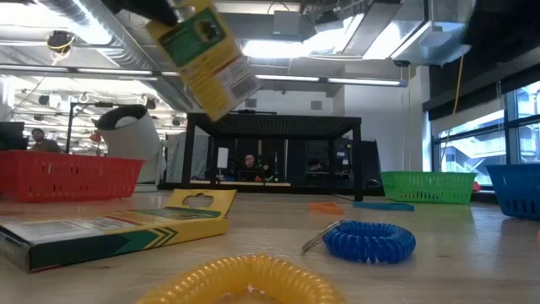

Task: Pick & Place Office Desk Supplies
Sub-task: Put the yellow crayon box into the red bin

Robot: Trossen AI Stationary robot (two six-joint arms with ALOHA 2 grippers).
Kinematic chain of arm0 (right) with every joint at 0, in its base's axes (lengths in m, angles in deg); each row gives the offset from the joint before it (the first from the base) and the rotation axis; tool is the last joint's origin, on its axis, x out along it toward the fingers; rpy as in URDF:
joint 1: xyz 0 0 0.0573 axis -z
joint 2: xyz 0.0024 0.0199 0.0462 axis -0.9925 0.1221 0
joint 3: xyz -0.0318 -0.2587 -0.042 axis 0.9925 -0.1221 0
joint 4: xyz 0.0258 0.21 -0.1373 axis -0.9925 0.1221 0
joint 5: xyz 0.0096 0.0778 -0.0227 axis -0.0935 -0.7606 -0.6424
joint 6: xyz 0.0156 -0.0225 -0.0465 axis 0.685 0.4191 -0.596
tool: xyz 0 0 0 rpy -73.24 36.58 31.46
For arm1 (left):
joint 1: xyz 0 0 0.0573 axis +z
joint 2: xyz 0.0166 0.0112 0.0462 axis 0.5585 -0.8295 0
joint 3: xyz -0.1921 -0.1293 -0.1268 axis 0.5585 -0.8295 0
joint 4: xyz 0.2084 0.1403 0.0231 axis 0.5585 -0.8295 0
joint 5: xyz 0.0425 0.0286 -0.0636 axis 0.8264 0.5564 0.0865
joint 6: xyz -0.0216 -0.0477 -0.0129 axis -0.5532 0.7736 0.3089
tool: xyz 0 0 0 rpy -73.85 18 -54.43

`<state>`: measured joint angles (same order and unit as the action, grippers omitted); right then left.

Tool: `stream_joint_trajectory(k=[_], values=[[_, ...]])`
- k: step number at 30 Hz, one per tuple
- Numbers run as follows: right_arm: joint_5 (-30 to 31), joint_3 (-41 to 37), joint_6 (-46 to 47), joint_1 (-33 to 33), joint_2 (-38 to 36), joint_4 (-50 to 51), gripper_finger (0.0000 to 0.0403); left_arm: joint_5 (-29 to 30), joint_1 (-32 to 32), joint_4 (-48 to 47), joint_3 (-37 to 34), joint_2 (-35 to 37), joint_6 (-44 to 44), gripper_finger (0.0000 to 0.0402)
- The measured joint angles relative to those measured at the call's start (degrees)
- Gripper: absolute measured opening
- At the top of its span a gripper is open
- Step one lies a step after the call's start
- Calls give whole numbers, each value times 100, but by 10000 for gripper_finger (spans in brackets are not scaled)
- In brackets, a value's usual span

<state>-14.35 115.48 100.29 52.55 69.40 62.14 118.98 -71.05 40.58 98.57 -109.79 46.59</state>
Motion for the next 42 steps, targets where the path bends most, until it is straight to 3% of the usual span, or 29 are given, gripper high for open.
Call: stream_joint_trajectory(k=[7,11,20,32,42], values=[[2042,0,2,0,0,-764,229,585,441,258,2,0,136,3],[2706,0,2,4,0,-952,229,756,648,264,2,0,408,3],[2747,0,5,9,102,-952,229,777,944,-251,7,0,590,3],[2724,-2,4,12,770,-954,229,-46,1065,-2806,13,667,2435,3],[2699,-2,4,177,1270,-978,229,-1717,1051,-4781,11,1104,3254,3]])
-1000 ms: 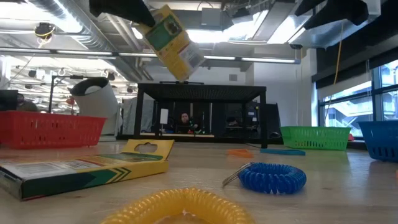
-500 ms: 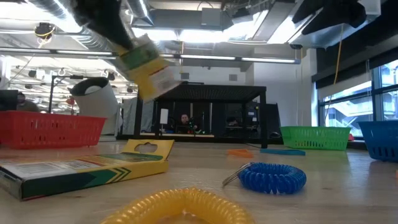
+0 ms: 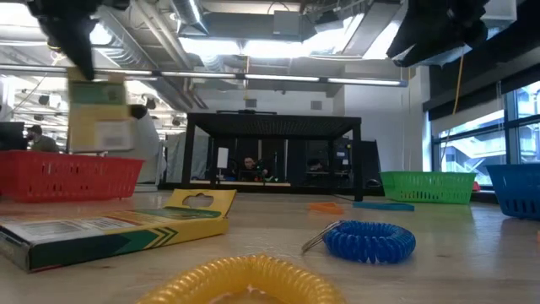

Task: Pick & Place Office Desk Supplies
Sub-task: Put the yellow crayon box into the red bin

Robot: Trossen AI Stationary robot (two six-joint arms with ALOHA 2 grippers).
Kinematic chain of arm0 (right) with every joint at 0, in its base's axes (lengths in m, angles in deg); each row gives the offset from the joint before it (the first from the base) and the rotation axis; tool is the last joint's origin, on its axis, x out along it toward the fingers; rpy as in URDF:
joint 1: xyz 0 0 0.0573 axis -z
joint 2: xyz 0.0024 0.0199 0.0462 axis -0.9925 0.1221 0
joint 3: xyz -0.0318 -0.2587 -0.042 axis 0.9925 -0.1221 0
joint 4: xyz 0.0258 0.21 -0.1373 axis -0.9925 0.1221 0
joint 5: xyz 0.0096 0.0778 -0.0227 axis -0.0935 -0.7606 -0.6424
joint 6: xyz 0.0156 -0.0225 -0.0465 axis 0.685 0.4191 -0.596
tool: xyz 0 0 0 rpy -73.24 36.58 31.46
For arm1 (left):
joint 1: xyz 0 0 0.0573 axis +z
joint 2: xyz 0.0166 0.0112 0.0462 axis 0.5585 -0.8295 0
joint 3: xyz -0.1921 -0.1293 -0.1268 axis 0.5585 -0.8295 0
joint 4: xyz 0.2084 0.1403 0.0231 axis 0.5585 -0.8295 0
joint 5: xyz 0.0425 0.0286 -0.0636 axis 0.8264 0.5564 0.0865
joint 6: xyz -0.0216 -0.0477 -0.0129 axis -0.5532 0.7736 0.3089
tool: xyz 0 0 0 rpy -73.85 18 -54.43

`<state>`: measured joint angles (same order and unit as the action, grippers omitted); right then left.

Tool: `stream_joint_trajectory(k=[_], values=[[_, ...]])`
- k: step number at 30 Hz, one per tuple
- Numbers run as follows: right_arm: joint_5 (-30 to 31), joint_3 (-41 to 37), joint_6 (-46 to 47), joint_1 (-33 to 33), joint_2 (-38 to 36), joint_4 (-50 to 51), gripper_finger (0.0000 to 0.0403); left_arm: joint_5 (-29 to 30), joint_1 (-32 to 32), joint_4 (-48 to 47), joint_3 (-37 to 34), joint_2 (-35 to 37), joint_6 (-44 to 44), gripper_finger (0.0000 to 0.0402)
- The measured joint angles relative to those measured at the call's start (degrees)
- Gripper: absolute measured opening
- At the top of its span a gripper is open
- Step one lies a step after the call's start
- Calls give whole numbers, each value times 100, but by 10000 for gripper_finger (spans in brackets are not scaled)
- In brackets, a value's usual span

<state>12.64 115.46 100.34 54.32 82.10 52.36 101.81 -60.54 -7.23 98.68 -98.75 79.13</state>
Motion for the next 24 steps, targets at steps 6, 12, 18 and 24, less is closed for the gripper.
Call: stream_joint_trajectory(k=[6,12,18,24], values=[[-17,0,0,117,68,-8,229,-422,0,-344,-11,-15,319,3],[-43,0,0,211,68,-25,229,-440,0,-337,-11,-18,324,3],[-303,0,-7,261,68,-42,229,-404,0,-337,-11,-20,382,3],[-319,0,-13,262,68,-44,229,-392,0,-339,-11,-20,411,3]])
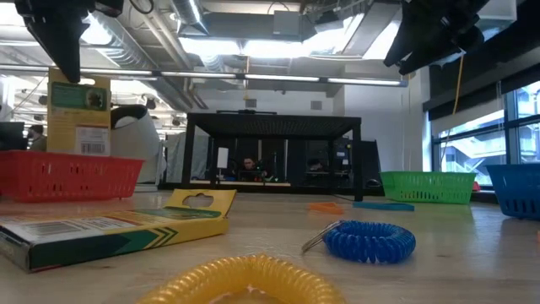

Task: Pick & Place Office Desk Supplies
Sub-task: Put the yellow crayon box into the red bin

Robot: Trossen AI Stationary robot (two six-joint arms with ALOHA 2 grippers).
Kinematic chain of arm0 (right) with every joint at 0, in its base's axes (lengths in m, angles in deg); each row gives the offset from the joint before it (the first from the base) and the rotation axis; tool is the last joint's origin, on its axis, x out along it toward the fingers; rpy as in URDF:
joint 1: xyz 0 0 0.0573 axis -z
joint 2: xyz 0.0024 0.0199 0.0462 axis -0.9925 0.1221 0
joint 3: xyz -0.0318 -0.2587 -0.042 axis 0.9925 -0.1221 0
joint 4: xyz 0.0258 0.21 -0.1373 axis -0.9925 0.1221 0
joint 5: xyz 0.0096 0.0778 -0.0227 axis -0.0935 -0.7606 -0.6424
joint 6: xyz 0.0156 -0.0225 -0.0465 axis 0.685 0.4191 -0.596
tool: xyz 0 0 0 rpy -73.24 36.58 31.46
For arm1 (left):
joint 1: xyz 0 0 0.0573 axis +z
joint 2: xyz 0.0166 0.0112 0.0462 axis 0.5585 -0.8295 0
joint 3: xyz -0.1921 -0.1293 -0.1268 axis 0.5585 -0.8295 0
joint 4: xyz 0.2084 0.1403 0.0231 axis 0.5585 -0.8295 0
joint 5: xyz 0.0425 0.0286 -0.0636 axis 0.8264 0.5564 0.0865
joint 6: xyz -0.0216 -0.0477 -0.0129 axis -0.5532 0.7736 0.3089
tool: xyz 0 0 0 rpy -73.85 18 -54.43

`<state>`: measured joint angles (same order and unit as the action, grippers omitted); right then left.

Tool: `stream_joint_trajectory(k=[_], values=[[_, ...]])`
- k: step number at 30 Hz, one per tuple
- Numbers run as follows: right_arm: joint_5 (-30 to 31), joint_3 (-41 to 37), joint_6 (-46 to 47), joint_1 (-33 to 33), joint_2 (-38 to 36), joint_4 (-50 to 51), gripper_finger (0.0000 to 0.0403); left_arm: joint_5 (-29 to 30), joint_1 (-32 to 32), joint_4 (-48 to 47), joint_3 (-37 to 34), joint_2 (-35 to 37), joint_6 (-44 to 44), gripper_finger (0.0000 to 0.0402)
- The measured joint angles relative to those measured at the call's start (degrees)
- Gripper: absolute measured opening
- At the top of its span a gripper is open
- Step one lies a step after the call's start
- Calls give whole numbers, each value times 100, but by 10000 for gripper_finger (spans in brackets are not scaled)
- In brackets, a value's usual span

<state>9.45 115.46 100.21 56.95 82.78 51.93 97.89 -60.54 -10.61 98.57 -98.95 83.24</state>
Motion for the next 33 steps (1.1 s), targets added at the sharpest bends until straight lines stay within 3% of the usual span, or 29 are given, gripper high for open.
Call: stream_joint_trajectory(k=[10,23,33], values=[[-2,0,-2,0,0,-4,229,89,0,28,-37,-2,126,3],[-105,0,-17,-2,-2,-63,229,125,0,1109,-1334,-7,571,3],[-107,0,-15,14,-2,-165,229,216,0,1268,-1447,0,647,9]])
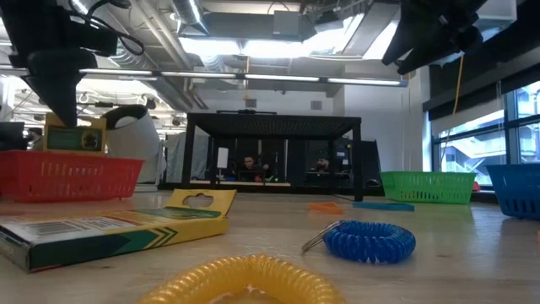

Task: Pick & Place Office Desk Supplies
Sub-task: Put the yellow crayon box into the red bin

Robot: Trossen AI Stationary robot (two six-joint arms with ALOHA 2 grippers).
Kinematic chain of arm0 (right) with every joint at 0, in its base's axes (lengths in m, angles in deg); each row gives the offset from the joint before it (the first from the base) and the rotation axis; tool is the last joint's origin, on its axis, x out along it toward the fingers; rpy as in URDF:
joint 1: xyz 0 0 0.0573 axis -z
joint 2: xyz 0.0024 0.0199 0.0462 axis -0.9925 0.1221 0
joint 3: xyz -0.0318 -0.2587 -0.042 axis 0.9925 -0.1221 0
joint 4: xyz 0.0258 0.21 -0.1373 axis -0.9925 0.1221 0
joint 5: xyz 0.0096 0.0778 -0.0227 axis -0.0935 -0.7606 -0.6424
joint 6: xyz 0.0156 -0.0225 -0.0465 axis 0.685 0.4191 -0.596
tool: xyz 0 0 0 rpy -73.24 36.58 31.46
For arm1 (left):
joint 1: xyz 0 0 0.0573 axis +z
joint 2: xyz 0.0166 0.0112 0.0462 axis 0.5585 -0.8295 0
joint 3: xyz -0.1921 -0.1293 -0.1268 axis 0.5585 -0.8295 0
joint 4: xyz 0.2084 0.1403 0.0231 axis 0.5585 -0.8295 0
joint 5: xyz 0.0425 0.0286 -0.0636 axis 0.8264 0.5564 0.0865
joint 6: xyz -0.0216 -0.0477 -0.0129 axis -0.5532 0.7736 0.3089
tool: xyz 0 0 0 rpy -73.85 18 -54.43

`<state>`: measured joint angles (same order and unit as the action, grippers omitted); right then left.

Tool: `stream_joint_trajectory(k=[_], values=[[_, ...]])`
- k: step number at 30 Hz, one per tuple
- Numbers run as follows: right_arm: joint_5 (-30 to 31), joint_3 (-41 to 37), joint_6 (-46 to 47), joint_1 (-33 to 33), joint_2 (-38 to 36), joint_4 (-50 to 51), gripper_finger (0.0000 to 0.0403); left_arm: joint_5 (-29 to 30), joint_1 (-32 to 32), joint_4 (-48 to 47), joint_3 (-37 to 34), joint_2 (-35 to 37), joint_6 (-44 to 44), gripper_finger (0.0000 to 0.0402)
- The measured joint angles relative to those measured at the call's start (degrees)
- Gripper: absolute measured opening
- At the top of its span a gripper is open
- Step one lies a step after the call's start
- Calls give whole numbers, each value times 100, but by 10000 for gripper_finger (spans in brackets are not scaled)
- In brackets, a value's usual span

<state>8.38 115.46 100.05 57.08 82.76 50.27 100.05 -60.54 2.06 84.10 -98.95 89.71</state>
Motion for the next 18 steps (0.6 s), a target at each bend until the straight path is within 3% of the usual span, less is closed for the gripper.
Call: stream_joint_trajectory(k=[18], values=[[-9,0,2,11,0,-152,229,-279,0,-90,-9,-4,0,162]])
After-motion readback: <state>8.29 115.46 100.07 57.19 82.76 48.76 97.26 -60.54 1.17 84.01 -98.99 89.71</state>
